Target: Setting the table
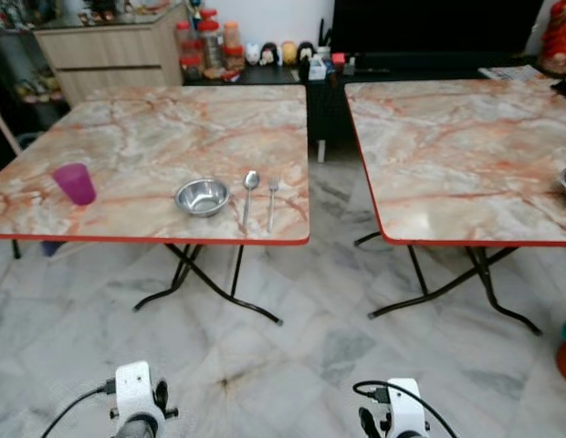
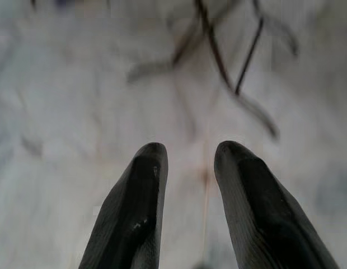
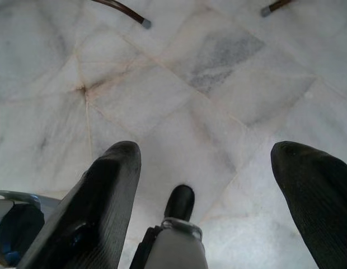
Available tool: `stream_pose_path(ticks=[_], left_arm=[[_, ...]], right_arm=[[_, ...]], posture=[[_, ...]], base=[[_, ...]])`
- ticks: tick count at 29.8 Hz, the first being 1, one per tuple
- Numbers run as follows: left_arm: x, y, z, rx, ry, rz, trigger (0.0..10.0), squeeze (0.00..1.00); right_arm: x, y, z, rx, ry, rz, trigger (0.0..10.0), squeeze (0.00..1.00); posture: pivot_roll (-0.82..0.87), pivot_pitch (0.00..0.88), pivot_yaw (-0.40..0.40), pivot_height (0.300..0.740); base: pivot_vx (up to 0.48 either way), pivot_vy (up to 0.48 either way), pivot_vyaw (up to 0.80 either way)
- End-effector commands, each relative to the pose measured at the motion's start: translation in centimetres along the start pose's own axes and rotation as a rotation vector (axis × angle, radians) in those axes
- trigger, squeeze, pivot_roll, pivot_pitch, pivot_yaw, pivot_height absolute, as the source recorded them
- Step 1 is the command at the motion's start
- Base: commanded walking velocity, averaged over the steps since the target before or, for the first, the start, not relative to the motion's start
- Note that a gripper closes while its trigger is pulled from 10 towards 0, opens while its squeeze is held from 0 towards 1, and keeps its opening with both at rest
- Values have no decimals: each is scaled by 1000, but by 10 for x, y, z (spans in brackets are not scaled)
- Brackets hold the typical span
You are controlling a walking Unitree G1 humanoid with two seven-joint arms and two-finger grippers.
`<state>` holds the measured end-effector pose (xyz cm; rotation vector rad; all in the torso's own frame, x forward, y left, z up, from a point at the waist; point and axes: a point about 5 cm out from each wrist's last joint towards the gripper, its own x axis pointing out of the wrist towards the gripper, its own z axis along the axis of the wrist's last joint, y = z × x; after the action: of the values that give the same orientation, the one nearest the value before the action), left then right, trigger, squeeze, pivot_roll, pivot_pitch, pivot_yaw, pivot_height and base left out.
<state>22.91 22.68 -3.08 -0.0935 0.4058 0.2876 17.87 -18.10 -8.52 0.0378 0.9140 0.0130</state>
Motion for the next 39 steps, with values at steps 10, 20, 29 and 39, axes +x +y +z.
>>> stream_pose_path(ticks=[10,20,29,39], left_arm=[[15,-12,75,-24,-368,3,10000,0],[15,-18,116,-31,-533,-1,10000,0],[14,-27,158,-23,-661,-45,10000,0],[13,-26,165,-32,-677,-45,10000,0]], right_arm=[[2,6,8,10,-27,17,10000,0],[3,6,9,9,-27,15,10000,0],[3,5,9,11,-23,14,10000,0],[2,5,10,-19,-28,16,10000,0]], posture=[[154,0,17,740],[154,0,12,740],[149,0,12,740],[153,0,8,740]], base=[[0,0,0],[281,0,0],[343,0,0],[371,0,0]])
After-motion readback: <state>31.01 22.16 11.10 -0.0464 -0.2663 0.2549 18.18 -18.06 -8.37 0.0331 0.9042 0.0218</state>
